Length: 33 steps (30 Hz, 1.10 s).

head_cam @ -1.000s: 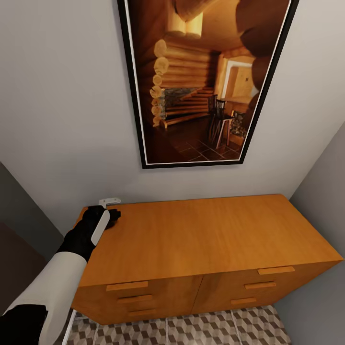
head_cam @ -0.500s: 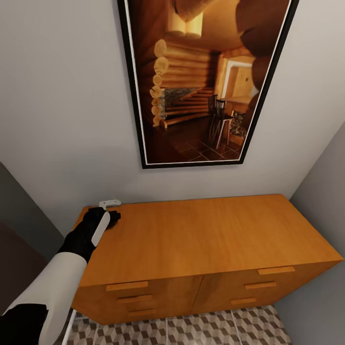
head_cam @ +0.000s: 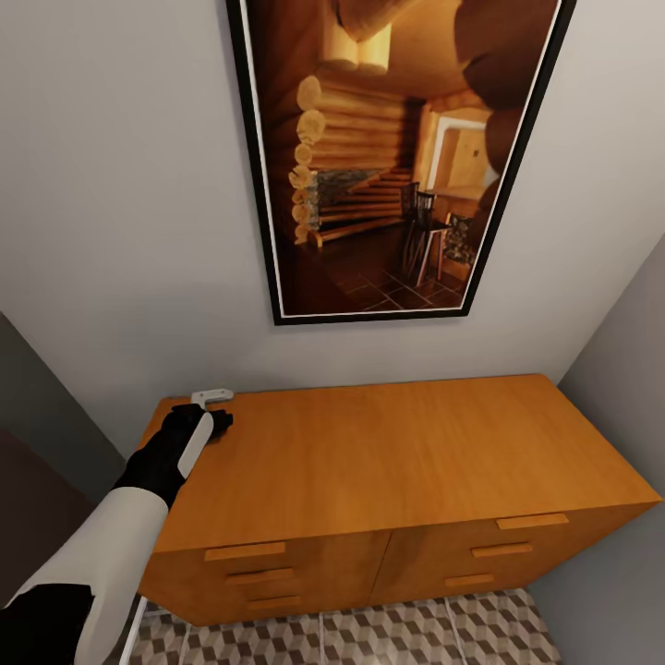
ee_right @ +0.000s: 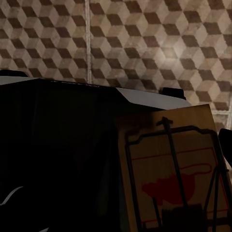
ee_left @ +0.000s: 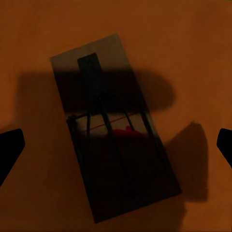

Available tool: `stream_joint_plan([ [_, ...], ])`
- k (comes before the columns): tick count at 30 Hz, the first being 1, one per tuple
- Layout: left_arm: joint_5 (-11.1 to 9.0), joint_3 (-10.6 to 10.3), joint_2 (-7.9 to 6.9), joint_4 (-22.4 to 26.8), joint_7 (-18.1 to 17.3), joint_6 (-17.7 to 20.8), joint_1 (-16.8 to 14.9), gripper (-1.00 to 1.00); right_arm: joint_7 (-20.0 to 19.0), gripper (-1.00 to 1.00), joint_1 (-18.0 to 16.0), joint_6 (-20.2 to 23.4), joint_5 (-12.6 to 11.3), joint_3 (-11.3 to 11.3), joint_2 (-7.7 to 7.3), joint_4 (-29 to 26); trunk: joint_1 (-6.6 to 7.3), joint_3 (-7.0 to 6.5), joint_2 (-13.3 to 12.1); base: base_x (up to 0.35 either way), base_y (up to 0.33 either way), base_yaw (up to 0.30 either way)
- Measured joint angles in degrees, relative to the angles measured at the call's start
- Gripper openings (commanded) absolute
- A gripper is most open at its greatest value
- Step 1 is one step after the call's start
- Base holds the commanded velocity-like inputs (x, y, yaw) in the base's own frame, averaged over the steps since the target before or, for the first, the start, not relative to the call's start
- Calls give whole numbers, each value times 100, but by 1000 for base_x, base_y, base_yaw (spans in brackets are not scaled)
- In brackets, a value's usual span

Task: Take the four mousetraps from the cabinet in the bathroom and place them on the bathroom floor. Make sure all four end up on the same floor surface, and ensure that at least two of them are either under or directly next to the same bathroom sink.

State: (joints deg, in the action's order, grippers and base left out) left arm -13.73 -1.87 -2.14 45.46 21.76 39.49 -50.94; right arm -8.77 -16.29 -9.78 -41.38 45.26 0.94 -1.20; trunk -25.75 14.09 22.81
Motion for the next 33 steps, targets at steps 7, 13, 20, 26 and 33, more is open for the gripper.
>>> stream_joint_plan([
  [7, 0, -4, 0, -77, 0, -17, 0, 100, 0, -100, 0, 0, 0, 0, -4, 0, 0, 0, 0, 0, 0, 0],
  [13, 0, -6, 10, -129, 0, -63, 0, 100, 0, -100, 0, 0, 0, 0, -8, 0, 0, 0, 0, 0, 0, 0],
  [20, -2, -15, 22, -156, 0, -72, 0, 100, -1, -100, 0, 0, 0, -1, -9, 0, 0, 0, 0, 0, 0, 0],
  [26, -7, -19, 32, -164, 0, -74, 0, 100, 0, -100, 0, 0, 0, 0, -9, 0, 0, 0, 0, 0, 0, 0],
  [33, -9, -20, 35, -171, 0, -74, 0, 100, 0, -100, 0, 0, 0, -2, -9, 0, 0, 0, 0, 0, 0, 0],
])
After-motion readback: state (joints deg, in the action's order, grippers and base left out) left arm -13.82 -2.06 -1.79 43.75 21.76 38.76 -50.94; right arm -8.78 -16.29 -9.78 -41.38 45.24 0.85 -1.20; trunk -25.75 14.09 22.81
